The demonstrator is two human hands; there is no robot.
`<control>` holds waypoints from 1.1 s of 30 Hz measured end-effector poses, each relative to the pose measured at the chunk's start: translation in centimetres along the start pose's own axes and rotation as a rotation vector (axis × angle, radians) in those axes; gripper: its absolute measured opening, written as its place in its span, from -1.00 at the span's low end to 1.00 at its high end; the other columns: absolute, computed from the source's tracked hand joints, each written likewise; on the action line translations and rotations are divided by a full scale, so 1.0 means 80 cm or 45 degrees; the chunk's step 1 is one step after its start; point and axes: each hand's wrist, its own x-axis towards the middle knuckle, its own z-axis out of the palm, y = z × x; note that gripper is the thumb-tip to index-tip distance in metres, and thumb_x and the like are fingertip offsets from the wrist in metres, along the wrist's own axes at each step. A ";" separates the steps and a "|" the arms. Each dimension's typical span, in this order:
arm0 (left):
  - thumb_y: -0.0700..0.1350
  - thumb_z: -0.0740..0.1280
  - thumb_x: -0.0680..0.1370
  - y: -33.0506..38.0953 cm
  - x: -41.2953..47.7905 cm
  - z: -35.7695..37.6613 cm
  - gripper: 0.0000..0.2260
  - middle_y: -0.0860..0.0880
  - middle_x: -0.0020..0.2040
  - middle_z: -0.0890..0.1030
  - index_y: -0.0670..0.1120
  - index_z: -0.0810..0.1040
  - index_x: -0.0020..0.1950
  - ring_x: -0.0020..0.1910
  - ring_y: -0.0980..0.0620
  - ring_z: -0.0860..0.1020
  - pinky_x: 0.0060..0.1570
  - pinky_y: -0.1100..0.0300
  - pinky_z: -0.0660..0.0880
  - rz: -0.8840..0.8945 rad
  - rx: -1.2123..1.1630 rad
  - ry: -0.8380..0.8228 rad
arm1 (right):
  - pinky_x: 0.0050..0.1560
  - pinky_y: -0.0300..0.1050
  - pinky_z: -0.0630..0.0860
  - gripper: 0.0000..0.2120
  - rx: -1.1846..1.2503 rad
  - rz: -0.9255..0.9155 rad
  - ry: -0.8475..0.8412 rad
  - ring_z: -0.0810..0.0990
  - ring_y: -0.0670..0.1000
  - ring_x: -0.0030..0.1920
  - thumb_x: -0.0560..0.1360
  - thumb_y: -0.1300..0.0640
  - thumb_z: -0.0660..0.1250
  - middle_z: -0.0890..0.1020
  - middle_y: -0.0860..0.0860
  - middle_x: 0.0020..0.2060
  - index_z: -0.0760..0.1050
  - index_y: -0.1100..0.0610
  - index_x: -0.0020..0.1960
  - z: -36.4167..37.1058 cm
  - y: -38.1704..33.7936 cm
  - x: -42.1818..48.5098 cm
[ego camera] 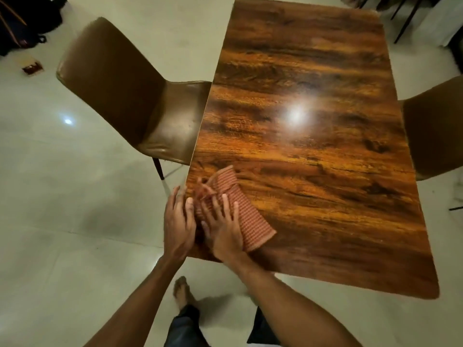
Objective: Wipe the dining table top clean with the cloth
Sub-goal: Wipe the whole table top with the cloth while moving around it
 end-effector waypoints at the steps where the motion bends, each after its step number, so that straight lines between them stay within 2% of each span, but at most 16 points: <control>1: 0.15 -0.01 0.69 -0.013 0.004 -0.012 -0.51 -0.01 0.56 0.31 -0.02 0.34 0.54 0.53 -0.02 0.31 0.51 -0.07 0.28 -0.004 0.001 -0.009 | 0.55 0.43 0.08 0.04 -0.047 -0.049 -0.030 -0.12 0.30 0.65 0.47 -0.37 0.34 -0.13 0.14 0.68 -0.17 -0.03 0.69 0.014 -0.034 -0.006; 2: 0.15 -0.01 0.69 -0.029 0.009 -0.027 -0.51 -0.02 0.56 0.30 -0.02 0.34 0.54 0.54 -0.03 0.29 0.51 -0.07 0.24 -0.014 0.010 -0.017 | 0.55 0.42 0.08 0.11 -0.056 -0.039 -0.058 -0.14 0.30 0.65 0.43 -0.37 0.39 -0.17 0.13 0.68 -0.20 -0.01 0.69 0.024 -0.066 -0.013; 6: 0.20 -0.04 0.68 -0.062 0.024 -0.068 -0.48 -0.02 0.57 0.30 -0.03 0.35 0.53 0.55 -0.02 0.27 0.49 -0.10 0.30 -0.006 0.021 -0.040 | 0.57 0.37 0.08 -0.31 0.007 0.024 -0.044 -0.09 0.18 0.67 0.68 -0.16 0.10 -0.14 0.02 0.69 -0.13 -0.07 0.69 0.027 -0.095 -0.042; 9: 0.15 0.00 0.70 -0.062 0.033 -0.073 -0.52 -0.01 0.58 0.28 -0.04 0.35 0.53 0.56 -0.01 0.26 0.48 -0.04 0.28 0.062 0.008 -0.169 | 0.61 0.31 -0.03 -0.43 -0.060 0.101 -0.088 -0.16 0.07 0.67 0.72 -0.14 -0.07 -0.16 -0.06 0.68 -0.13 -0.12 0.68 0.016 -0.060 -0.072; 12: 0.09 0.03 0.71 -0.049 0.033 -0.062 -0.55 -0.01 0.60 0.26 -0.04 0.32 0.56 0.57 0.01 0.22 0.52 -0.11 0.25 0.158 -0.020 -0.329 | 0.62 0.28 -0.16 -0.46 -0.033 0.445 0.012 -0.26 0.07 0.66 0.73 -0.13 -0.14 -0.23 -0.07 0.66 -0.21 -0.13 0.67 0.001 0.000 -0.107; 15: 0.06 0.06 0.71 -0.033 0.031 -0.046 -0.56 0.01 0.60 0.25 -0.04 0.32 0.56 0.58 0.02 0.22 0.52 -0.14 0.25 0.231 -0.041 -0.414 | 0.61 0.26 -0.22 -0.44 0.087 0.956 0.128 -0.24 0.09 0.66 0.74 -0.11 -0.11 -0.21 -0.02 0.67 -0.23 -0.08 0.67 -0.022 0.068 -0.139; 18: 0.04 0.08 0.71 -0.015 0.027 -0.025 -0.57 0.02 0.60 0.24 -0.05 0.34 0.55 0.58 0.04 0.21 0.52 -0.13 0.26 0.281 -0.019 -0.489 | 0.61 0.29 -0.20 -0.44 0.159 1.178 0.163 -0.19 0.13 0.67 0.74 -0.08 -0.04 -0.15 0.01 0.68 -0.16 -0.05 0.68 -0.028 0.094 -0.142; 23: 0.07 0.07 0.70 0.011 0.030 0.005 -0.57 0.05 0.61 0.23 -0.02 0.35 0.55 0.58 0.08 0.19 0.53 -0.12 0.24 0.350 0.015 -0.588 | 0.60 0.33 -0.14 -0.44 0.092 1.104 0.167 -0.14 0.13 0.67 0.73 -0.12 -0.03 -0.09 0.00 0.68 -0.11 -0.09 0.68 -0.027 0.145 -0.150; 27: 0.09 0.06 0.70 0.022 0.056 0.016 -0.56 0.08 0.60 0.23 -0.01 0.35 0.55 0.58 0.08 0.21 0.52 -0.13 0.27 0.367 0.047 -0.597 | 0.56 0.44 -0.07 -0.46 0.181 1.296 0.269 -0.05 0.29 0.65 0.73 -0.10 -0.06 0.01 0.11 0.68 -0.02 -0.03 0.68 -0.048 0.170 -0.110; 28: 0.09 0.06 0.70 0.024 0.063 0.017 -0.56 0.09 0.61 0.22 0.00 0.34 0.55 0.58 0.08 0.20 0.52 -0.13 0.26 0.367 0.060 -0.600 | 0.55 0.46 -0.07 -0.44 0.156 1.244 0.256 -0.03 0.32 0.64 0.72 -0.13 -0.13 0.01 0.13 0.68 0.00 -0.03 0.69 -0.049 0.151 -0.090; 30: 0.10 0.05 0.70 0.028 0.078 0.019 -0.56 0.09 0.61 0.21 0.02 0.32 0.56 0.58 0.09 0.19 0.52 -0.13 0.25 0.366 0.091 -0.599 | 0.56 0.46 -0.08 -0.39 0.123 0.962 0.173 0.03 0.33 0.64 0.68 -0.20 -0.22 0.02 0.12 0.67 0.04 -0.04 0.68 -0.039 0.097 -0.048; 32: 0.10 0.05 0.71 0.031 0.095 0.020 -0.56 0.09 0.61 0.20 0.02 0.31 0.57 0.58 0.10 0.19 0.53 -0.13 0.24 0.371 0.130 -0.610 | 0.56 0.45 -0.07 -0.42 0.059 0.636 0.148 0.05 0.29 0.64 0.70 -0.21 -0.12 -0.04 0.06 0.67 0.03 -0.09 0.68 -0.021 0.061 -0.019; 33: 0.10 0.05 0.71 0.032 0.104 0.020 -0.56 0.08 0.61 0.20 0.02 0.31 0.57 0.58 0.09 0.19 0.53 -0.13 0.24 0.374 0.146 -0.616 | 0.58 0.43 -0.09 -0.43 0.056 0.549 0.135 0.01 0.25 0.66 0.70 -0.20 -0.07 -0.10 0.00 0.67 -0.02 -0.12 0.68 -0.019 0.060 -0.008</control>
